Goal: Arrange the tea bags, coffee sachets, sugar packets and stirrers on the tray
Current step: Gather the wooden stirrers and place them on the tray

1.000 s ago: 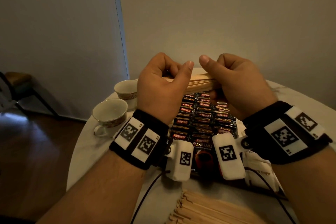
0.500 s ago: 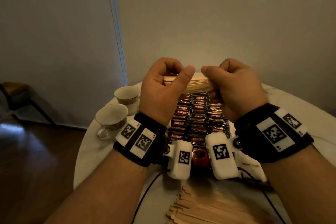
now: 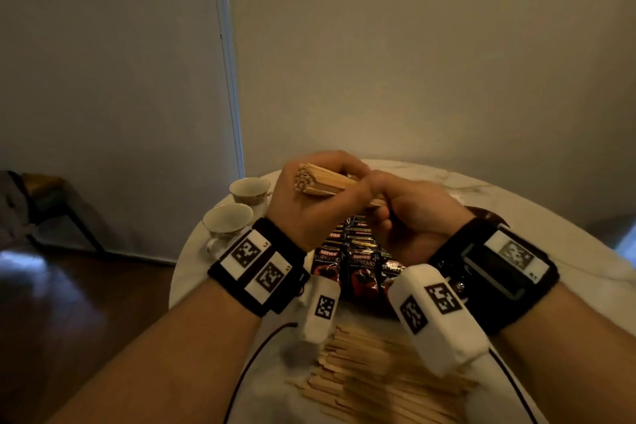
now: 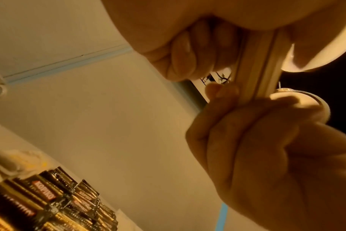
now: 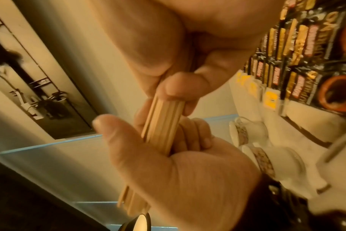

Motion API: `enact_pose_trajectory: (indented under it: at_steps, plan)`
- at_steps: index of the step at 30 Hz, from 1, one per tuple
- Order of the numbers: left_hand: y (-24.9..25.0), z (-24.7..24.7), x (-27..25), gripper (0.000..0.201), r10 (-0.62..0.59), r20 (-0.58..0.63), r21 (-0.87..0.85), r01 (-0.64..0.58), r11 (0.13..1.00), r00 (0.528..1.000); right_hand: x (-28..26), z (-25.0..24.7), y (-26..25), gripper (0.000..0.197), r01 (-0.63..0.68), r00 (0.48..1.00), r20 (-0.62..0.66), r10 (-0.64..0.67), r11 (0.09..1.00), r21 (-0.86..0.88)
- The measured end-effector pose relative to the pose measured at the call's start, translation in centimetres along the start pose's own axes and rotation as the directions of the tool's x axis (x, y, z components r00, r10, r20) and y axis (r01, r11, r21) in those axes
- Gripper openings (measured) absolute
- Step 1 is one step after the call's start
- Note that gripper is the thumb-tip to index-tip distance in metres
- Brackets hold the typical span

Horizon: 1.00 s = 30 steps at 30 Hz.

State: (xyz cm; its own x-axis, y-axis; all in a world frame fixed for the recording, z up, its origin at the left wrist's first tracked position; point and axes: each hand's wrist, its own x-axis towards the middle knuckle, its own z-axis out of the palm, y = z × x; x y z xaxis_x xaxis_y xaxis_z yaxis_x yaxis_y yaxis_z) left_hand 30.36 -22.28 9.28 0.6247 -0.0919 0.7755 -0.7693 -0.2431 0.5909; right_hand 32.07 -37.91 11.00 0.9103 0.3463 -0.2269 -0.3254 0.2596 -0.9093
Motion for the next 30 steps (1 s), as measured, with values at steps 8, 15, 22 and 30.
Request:
enact_pose_trajectory:
  at_steps: [8, 15, 22, 30]
  plan:
    - [1.7, 1.4, 0.9, 0.029, -0.343, -0.19, -0.088, 0.333, 0.939, 0.92, -1.3, -1.2, -0.1, 0.036, 0.215, 0.971, -0.049, -0.234, 0.946, -0.242]
    - [1.7, 3.4, 2.2, 0.016, -0.788, -0.026, -0.305, 0.746, 0.592, 0.615, -3.8, -2.9, -3.0, 0.034, 0.4, 0.8, 0.349, -0.488, 0.0, -0.916]
    - [1.5, 7.2, 3.0, 0.021, -0.871, 0.121, -0.365, 0.838, 0.406, 0.475, -3.3, -4.5, -3.9, 0.017, 0.307, 0.856, 0.271, -0.441, 0.011, -0.952]
    - [1.0, 12.0, 4.9, 0.046, -0.887, 0.251, -0.279, 0.906, 0.319, 0.389, -3.4, -8.7, -4.2, 0.016, 0.113, 0.893, -0.021, -0.449, 0.269, -0.957]
